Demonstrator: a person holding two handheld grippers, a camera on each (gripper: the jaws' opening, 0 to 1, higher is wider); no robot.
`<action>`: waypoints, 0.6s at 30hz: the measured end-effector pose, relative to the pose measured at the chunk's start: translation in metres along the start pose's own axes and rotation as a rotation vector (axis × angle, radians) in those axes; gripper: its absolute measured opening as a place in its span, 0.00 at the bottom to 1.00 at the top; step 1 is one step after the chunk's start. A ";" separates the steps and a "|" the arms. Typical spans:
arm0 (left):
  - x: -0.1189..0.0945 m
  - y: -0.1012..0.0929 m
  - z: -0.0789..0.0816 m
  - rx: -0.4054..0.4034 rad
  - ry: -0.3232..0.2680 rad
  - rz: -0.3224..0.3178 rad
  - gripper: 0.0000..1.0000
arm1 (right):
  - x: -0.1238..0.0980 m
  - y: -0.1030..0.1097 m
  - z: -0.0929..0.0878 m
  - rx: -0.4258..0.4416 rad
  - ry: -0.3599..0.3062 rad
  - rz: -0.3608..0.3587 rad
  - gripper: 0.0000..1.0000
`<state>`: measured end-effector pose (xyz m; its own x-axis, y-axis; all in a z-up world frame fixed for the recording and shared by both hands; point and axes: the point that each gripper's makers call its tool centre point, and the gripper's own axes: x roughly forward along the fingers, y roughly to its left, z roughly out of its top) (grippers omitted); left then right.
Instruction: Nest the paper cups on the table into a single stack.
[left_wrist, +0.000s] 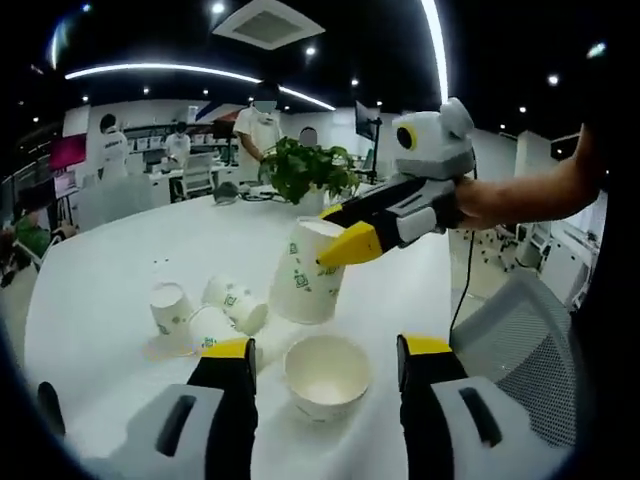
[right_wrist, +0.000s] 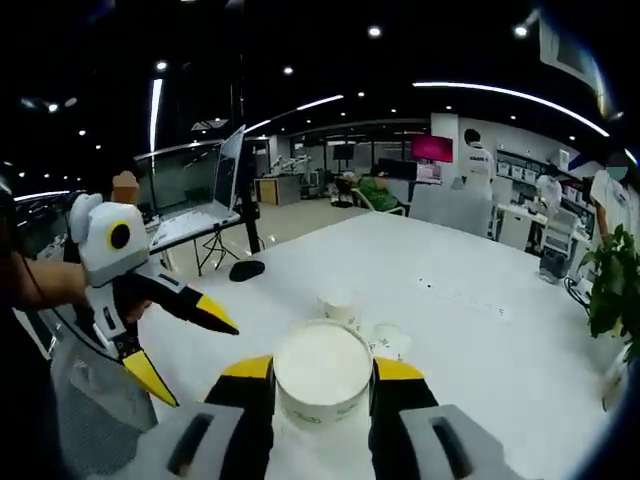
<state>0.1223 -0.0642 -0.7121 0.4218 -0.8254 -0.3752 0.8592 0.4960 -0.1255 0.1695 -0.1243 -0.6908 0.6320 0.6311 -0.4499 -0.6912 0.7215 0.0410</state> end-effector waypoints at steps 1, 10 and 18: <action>0.000 0.000 0.000 -0.001 0.001 -0.002 0.55 | -0.002 0.003 0.003 0.001 -0.006 0.005 0.35; 0.009 -0.002 -0.002 -0.023 0.004 -0.042 0.51 | -0.009 0.020 0.020 0.004 -0.055 0.049 0.35; 0.006 -0.007 0.009 -0.138 -0.085 -0.107 0.49 | -0.010 0.040 0.032 0.046 -0.120 0.137 0.35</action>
<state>0.1214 -0.0752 -0.7055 0.3581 -0.8923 -0.2749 0.8552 0.4316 -0.2870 0.1469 -0.0926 -0.6559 0.5720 0.7521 -0.3273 -0.7589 0.6367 0.1368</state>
